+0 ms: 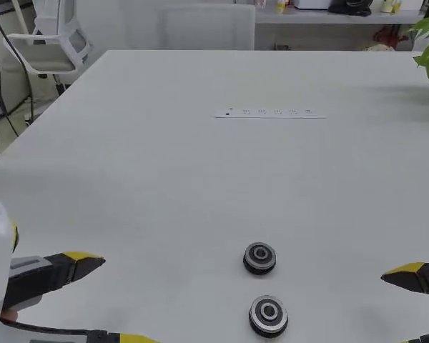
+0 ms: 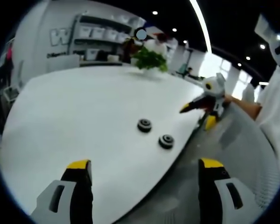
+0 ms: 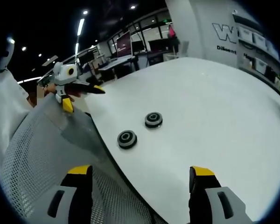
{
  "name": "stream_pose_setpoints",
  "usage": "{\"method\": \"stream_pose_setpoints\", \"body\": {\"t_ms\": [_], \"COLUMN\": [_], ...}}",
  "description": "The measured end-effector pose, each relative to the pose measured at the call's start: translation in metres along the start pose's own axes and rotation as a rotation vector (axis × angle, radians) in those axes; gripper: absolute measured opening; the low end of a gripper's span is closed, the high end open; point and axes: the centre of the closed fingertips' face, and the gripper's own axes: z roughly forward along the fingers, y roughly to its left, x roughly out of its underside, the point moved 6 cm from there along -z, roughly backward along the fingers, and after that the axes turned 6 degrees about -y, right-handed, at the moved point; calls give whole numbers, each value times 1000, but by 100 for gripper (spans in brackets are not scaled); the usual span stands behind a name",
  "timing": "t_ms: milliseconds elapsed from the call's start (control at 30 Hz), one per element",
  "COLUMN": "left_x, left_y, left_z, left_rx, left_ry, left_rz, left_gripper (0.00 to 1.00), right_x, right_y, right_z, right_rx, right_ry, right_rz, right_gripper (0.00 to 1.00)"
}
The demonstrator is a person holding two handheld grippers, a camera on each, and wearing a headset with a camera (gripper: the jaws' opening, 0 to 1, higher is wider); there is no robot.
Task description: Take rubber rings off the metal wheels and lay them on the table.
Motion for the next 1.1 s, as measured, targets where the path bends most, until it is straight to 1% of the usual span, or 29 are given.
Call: {"method": "stream_pose_setpoints", "body": {"t_ms": [133, 233, 300, 367, 433, 500, 567, 700, 833, 933, 1100], "left_x": [0, -1, -2, -3, -6, -8, -10, -16, -29, -41, -57], "left_y": [-1, -2, -3, -5, -8, -10, -10, -9, -14, -18, -22], "left_z": [1, 1, 1, 2, 3, 3, 3, 5, 8, 13, 22], "left_rx": [6, 13, 23, 41, 63, 74, 78, 87, 118, 145, 177], "left_ry": [11, 4, 1, 3, 4, 10, 14, 18, -1, -20, -32], "left_rz": [21, 32, 37, 58, 102, 128, 142, 169, 201, 234, 284], "left_gripper": [96, 96, 96, 97, 97, 97, 97, 96, 95, 94, 93], "right_x": [1, 2, 1, -1, -2, -3, -4, -10, -21, -32, -58], "right_y": [1, 2, 1, 1, 0, 0, 0, 0, -1, -1, 1], "right_z": [1, 1, 1, 0, 0, 0, 0, -2, -5, -6, -3], "right_rx": [-14, -17, -12, -9, -6, -1, -3, -2, -6, -12, -40], "right_ry": [8, 15, 2, -12, -17, -16, -16, -32, -58, -79, -123], "right_rz": [0, -9, -8, -7, -12, -26, -34, -49, -58, -84, -135], "right_gripper": [85, 84, 84, 84, 83, 83, 83, 82, 81, 79, 76]}}
